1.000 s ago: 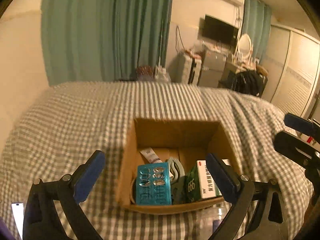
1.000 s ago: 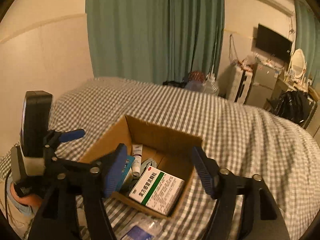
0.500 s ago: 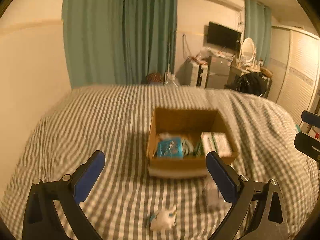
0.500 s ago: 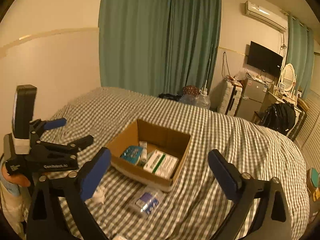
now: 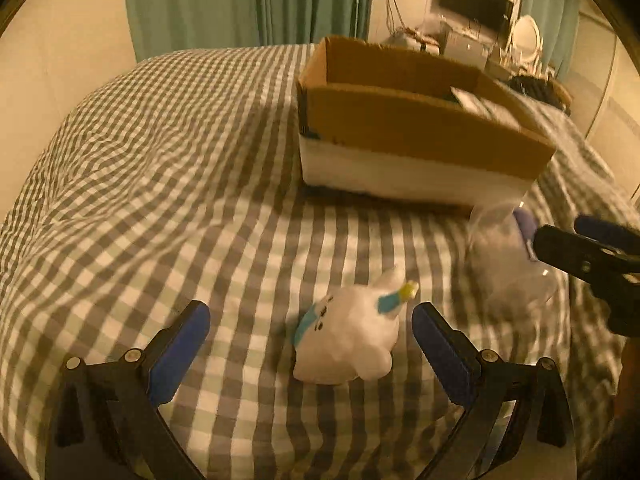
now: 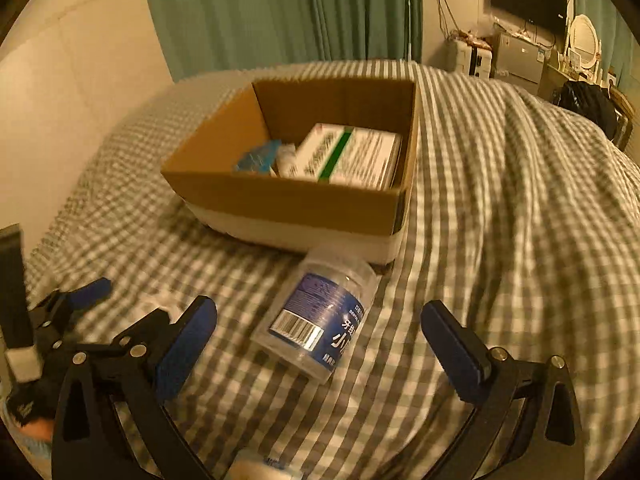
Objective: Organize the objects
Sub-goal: 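Move left tool to the white rabbit while right tool moves to the blue-labelled bottle, then grasp white rabbit figurine with left tool while right tool grasps the clear bottle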
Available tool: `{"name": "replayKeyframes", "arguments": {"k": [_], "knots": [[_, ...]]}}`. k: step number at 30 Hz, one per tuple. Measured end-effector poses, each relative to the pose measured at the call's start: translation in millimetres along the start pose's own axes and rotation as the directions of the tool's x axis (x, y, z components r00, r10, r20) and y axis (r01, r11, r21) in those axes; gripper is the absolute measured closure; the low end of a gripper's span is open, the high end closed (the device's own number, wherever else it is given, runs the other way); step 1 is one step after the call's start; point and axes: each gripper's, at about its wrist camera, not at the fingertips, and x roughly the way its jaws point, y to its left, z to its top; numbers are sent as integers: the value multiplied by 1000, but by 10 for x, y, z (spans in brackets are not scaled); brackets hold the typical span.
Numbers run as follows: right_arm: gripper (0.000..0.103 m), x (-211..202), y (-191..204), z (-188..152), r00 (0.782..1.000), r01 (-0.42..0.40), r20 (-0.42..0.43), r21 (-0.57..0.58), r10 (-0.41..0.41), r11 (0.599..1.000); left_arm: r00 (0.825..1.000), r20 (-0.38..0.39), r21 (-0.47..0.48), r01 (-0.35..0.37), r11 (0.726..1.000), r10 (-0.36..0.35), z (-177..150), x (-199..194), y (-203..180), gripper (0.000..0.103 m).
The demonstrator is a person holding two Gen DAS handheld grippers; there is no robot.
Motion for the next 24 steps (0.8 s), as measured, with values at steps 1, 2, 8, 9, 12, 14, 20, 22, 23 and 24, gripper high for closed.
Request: {"name": "replayKeyframes", "arguments": {"k": [1,2,8,9,12,14,20,22,23,24], "knots": [[1,38,24,-4,1000,7,-5,-14,-7,1000,1000,-8,8,0,1000,0,-13,24,-20,0],[2,99,39,-14,1000,12,-11,-25,-12,1000,1000,-16,19,1,1000,-1,-26,57,-46,0],[13,394,83,-97,997,11,-78,-48,-15,999,996,-83,54,25,998,-21,-41,322,-140,5],[17,436,84,-111,996,9,-92,-46,-13,999,996,-87,52,23,998,-19,-46,345,-142,7],[18,513,100,-152,994,-7,-110,-44,2,999,996,-87,52,30,998,-26,-67,342,-149,21],[18,552,105,-174,992,-10,-124,-48,4,999,996,-86,52,32,998,-28,-71,326,-150,36],[35,567,48,-265,990,-17,-139,-47,10,999,997,-62,39,44,998,-42,-93,244,-134,54],[37,469,48,-281,994,-6,-108,-61,0,998,998,-44,36,42,998,-40,-110,168,-140,54],[37,411,49,-289,996,0,-93,-67,-6,998,999,-34,37,38,999,-37,-110,134,-136,54],[38,346,49,-299,997,8,-76,-75,-13,997,999,-18,40,34,999,-33,-113,79,-148,54]]}}
